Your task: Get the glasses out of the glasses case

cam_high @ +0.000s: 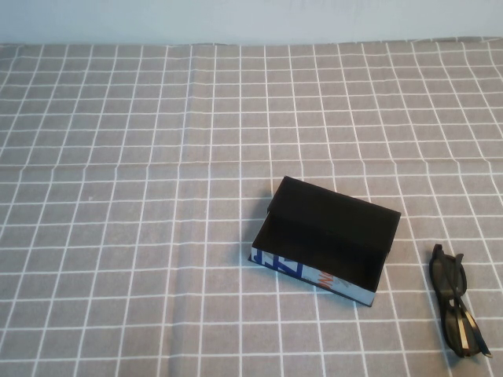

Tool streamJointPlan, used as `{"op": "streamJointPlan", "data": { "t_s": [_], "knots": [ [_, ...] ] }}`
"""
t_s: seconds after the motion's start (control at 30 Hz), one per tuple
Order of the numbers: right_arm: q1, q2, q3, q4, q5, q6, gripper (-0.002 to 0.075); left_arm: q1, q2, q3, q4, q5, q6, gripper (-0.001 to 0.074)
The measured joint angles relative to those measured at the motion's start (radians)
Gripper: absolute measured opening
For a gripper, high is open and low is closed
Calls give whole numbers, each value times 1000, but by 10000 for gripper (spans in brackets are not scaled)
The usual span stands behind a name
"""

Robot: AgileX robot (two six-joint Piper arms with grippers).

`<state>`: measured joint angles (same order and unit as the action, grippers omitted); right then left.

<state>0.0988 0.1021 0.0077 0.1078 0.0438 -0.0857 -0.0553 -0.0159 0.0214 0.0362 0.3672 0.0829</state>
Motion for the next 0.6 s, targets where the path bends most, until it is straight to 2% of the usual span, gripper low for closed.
{"op": "streamJointPlan", "data": {
  "t_s": [0.13, 0.6],
  "knots": [
    [-45, -4, 20, -127, 55, 155, -18, 0, 0, 0, 0, 0, 0, -5],
    [-55, -4, 20, -136, 227, 176, -18, 0, 0, 0, 0, 0, 0, -5]
  ]
}}
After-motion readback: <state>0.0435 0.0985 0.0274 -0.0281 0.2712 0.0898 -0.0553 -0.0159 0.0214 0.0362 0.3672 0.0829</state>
